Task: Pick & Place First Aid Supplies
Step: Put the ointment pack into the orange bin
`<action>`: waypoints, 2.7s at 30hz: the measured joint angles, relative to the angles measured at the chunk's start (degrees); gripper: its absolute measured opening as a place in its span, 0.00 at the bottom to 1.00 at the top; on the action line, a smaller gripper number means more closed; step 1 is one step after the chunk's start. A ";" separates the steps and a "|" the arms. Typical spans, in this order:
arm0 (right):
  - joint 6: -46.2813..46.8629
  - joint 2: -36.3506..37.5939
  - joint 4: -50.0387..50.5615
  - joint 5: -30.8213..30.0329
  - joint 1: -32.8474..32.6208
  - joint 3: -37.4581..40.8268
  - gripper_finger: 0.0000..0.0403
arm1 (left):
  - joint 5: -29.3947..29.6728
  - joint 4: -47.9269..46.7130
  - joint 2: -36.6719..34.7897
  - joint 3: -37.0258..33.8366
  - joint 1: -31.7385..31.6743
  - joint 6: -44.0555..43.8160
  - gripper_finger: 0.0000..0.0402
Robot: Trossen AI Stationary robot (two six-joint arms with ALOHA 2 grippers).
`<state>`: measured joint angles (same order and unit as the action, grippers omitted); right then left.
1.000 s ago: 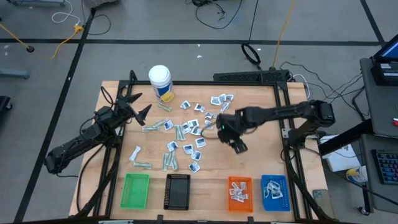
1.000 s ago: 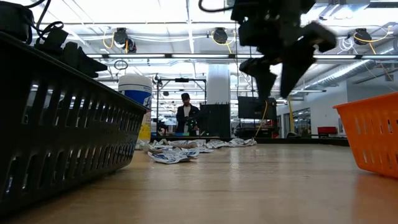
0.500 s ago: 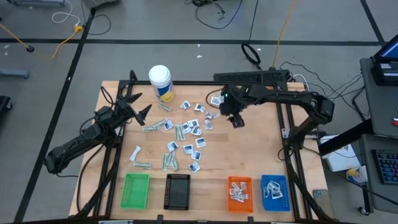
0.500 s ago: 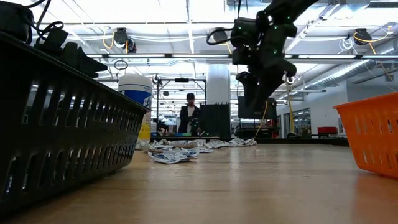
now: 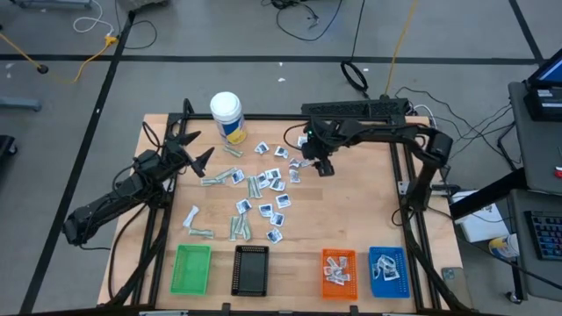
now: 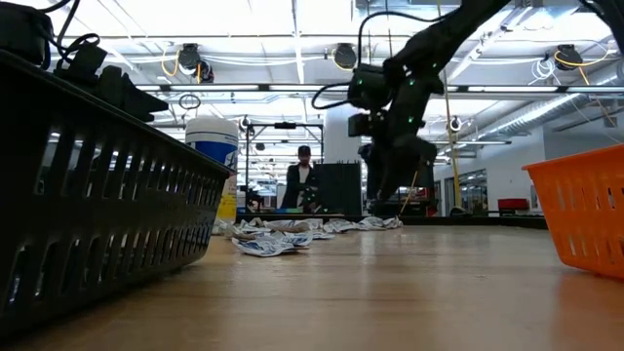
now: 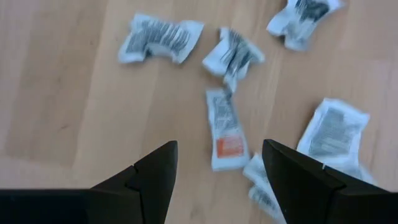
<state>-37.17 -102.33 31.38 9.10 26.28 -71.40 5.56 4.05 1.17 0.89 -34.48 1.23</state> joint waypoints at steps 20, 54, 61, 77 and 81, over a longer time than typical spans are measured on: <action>-2.60 -8.14 -2.88 0.53 0.01 -0.22 0.34 | 0.00 0.01 0.00 -0.01 0.02 0.00 0.99; 47.97 4.10 22.33 -9.57 -16.85 -9.30 0.00 | 0.00 0.00 0.00 -0.02 0.00 0.00 0.99; 60.69 3.91 29.74 -10.62 -29.58 -14.59 0.00 | 0.02 0.00 0.00 0.00 0.00 0.00 0.99; 90.99 -0.78 37.35 -8.76 -58.37 -22.79 0.00 | 0.02 0.00 0.00 -0.01 0.02 0.00 0.99; 96.89 -1.85 37.46 -6.15 -62.66 -23.89 0.00 | 0.00 0.00 0.00 -0.01 0.00 0.00 0.99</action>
<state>59.72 -104.18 68.85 2.95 -36.38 -95.29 5.56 4.05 1.17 0.87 -34.48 1.23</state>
